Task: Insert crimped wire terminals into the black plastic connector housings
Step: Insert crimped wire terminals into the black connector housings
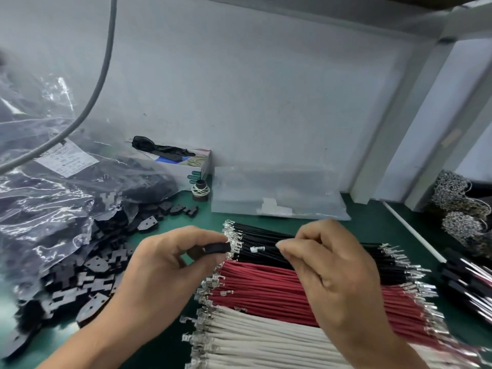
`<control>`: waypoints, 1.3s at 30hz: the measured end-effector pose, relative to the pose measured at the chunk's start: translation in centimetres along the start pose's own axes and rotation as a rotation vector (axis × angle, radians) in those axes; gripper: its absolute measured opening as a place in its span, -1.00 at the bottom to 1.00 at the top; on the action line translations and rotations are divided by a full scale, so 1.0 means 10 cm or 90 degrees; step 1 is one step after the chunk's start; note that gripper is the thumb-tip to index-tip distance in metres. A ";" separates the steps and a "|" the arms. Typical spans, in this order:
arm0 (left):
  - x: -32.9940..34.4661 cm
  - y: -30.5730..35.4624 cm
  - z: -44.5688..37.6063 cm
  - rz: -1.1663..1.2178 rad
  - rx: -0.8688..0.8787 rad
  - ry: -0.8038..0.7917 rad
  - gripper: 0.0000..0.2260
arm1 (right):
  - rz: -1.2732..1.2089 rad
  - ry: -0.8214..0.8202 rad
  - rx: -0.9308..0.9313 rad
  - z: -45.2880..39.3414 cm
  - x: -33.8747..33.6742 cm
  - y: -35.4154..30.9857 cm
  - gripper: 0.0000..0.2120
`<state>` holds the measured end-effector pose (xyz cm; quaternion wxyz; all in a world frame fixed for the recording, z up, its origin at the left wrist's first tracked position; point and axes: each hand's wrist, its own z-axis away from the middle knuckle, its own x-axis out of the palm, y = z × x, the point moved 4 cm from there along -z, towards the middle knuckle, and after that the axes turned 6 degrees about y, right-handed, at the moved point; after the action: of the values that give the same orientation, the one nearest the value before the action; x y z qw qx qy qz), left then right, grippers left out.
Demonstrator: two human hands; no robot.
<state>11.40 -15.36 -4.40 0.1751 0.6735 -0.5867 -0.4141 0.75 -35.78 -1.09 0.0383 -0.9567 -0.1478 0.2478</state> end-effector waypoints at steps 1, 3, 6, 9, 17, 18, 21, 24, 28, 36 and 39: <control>0.00 0.00 0.00 0.019 -0.017 0.000 -0.72 | -0.034 0.004 0.033 0.06 0.03 0.00 -0.98; 0.01 0.00 0.01 0.036 -0.029 -0.010 -0.74 | -0.089 0.001 0.076 0.11 0.06 0.00 -0.96; 0.06 0.01 0.03 0.068 -0.022 -0.039 -0.79 | -0.117 0.011 0.093 0.09 0.05 0.00 -0.92; 0.08 0.04 0.04 0.090 -0.004 -0.058 -0.80 | -0.119 0.000 0.095 0.10 0.06 -0.02 -0.88; 0.12 0.05 0.08 0.134 -0.037 -0.078 -0.81 | -0.126 -0.035 0.084 0.12 0.08 -0.05 -0.91; 0.12 0.05 0.08 0.146 -0.055 -0.075 -0.80 | -0.133 -0.039 0.085 0.12 0.08 -0.06 -0.91; 0.10 0.04 0.07 0.157 -0.075 -0.079 -0.81 | -0.154 -0.052 0.092 0.12 0.08 -0.06 -0.91; 0.11 0.06 0.06 0.187 -0.072 -0.102 -0.82 | -0.179 -0.074 0.111 0.12 0.10 -0.05 -0.92; 0.13 0.06 0.07 0.201 -0.081 -0.128 -0.82 | -0.178 -0.081 0.097 0.11 0.09 -0.07 -0.92; 0.12 0.10 0.08 0.167 -0.051 -0.146 -0.83 | -0.141 -0.071 0.037 0.12 0.13 -0.13 -0.95; 0.16 0.11 0.10 0.199 -0.070 -0.152 -0.84 | -0.177 -0.084 0.061 0.14 0.16 -0.13 -0.92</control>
<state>9.87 -16.84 -4.75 0.2024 0.5099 -0.6772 -0.4903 1.07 -34.02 -2.86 0.1079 -0.9056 -0.2692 0.3094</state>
